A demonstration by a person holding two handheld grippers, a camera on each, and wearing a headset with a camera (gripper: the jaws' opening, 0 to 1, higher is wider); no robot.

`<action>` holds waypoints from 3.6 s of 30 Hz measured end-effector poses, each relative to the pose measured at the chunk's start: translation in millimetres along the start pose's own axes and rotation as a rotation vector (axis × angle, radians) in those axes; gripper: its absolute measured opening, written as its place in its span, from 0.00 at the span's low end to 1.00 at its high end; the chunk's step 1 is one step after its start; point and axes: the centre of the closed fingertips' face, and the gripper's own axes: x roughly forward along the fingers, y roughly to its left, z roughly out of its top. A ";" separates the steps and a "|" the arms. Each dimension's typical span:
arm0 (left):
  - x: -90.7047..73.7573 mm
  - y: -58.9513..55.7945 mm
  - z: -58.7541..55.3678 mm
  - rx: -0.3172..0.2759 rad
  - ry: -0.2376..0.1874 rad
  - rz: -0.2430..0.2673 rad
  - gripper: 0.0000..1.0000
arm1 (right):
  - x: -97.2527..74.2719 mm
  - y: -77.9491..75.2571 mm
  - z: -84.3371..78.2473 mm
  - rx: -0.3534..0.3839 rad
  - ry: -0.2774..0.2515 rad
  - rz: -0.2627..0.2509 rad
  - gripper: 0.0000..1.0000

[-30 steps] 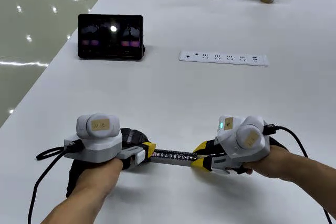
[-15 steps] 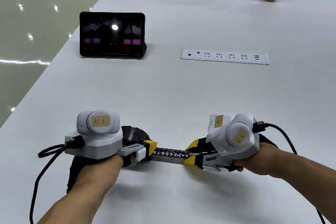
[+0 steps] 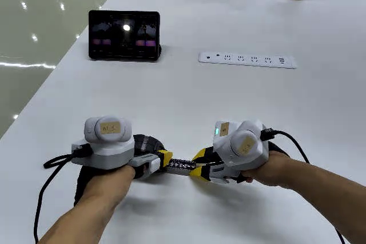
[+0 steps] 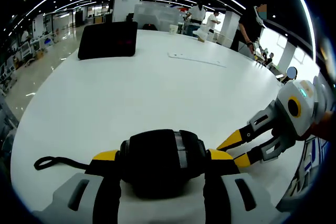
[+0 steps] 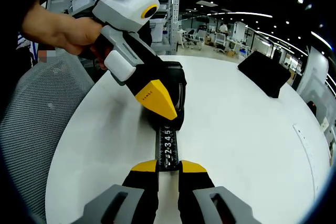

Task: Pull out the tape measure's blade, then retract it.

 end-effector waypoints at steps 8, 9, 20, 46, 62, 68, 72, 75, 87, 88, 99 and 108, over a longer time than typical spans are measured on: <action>0.1 0.0 0.2 0.000 0.000 -0.005 0.59 | 6.2 -0.1 5.2 -0.005 0.000 0.004 0.11; 0.1 0.0 0.3 0.000 0.000 -0.005 0.59 | 6.9 0.0 5.8 -0.006 0.000 0.004 0.11; -0.3 0.0 0.2 -0.004 0.000 -0.003 0.59 | 17.7 -0.3 15.4 -0.021 -0.006 0.010 0.11; 0.4 2.2 1.5 -0.048 -0.007 0.032 0.59 | 34.3 -4.8 30.1 -0.069 0.011 0.030 0.11; 1.1 0.9 1.2 -0.045 0.034 0.023 0.62 | 35.4 -4.4 30.6 -0.119 0.048 0.004 0.13; 1.8 0.8 0.7 -0.050 0.045 0.015 0.62 | 33.7 -4.0 31.5 -0.123 0.050 -0.004 0.15; 1.4 0.8 0.7 -0.052 0.045 0.011 0.62 | 30.7 -2.8 30.6 -0.124 0.054 -0.007 0.16; -0.4 1.0 1.4 -0.046 0.041 0.010 0.62 | 26.8 -3.1 29.3 -0.117 0.055 -0.020 0.18; -18.2 7.6 -3.5 0.004 0.033 0.007 0.64 | 4.9 2.0 13.6 -0.033 0.062 -0.068 0.24; -20.3 8.3 -4.5 0.007 0.031 0.007 0.64 | 2.1 2.0 12.4 -0.029 0.060 -0.076 0.25; -35.1 12.2 -16.1 0.050 0.037 -0.002 0.68 | -25.7 0.5 -0.6 0.041 0.053 -0.139 0.33; -45.4 12.3 -22.7 0.108 0.028 -0.026 0.70 | -45.1 3.4 -14.7 0.098 0.048 -0.178 0.38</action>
